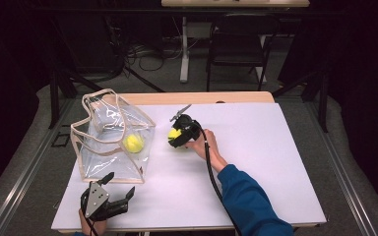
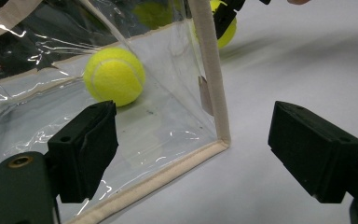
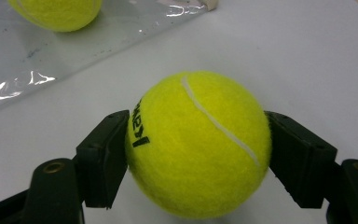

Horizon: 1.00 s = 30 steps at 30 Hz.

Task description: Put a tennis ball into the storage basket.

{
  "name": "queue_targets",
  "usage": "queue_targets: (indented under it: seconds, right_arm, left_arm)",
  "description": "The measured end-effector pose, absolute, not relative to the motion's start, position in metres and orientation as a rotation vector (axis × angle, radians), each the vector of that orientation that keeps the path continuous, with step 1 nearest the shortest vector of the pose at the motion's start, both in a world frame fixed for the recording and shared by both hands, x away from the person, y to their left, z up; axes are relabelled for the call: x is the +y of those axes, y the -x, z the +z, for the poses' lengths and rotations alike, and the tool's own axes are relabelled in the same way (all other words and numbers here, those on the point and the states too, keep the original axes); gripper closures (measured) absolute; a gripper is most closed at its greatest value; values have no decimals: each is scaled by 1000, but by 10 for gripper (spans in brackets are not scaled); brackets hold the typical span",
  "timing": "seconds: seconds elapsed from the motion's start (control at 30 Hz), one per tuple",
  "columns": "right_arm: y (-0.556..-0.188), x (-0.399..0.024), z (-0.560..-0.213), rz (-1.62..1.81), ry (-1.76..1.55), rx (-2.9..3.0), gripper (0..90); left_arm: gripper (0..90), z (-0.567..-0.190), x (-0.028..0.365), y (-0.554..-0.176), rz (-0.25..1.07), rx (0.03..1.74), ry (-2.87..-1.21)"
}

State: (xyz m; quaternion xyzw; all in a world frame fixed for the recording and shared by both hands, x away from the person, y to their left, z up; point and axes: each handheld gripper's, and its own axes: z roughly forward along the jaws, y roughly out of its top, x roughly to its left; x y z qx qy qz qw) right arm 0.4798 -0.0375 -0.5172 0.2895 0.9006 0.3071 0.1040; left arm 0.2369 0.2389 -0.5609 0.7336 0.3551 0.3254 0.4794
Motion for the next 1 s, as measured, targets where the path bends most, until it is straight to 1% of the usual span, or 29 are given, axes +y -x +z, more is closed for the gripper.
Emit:
queue_targets:
  seconds: [1.0]
  right_arm:
    - [-461,-50,-479,920,-793,2628,258]
  left_arm:
    - [159,-561,237,-237,800,865,-1787]
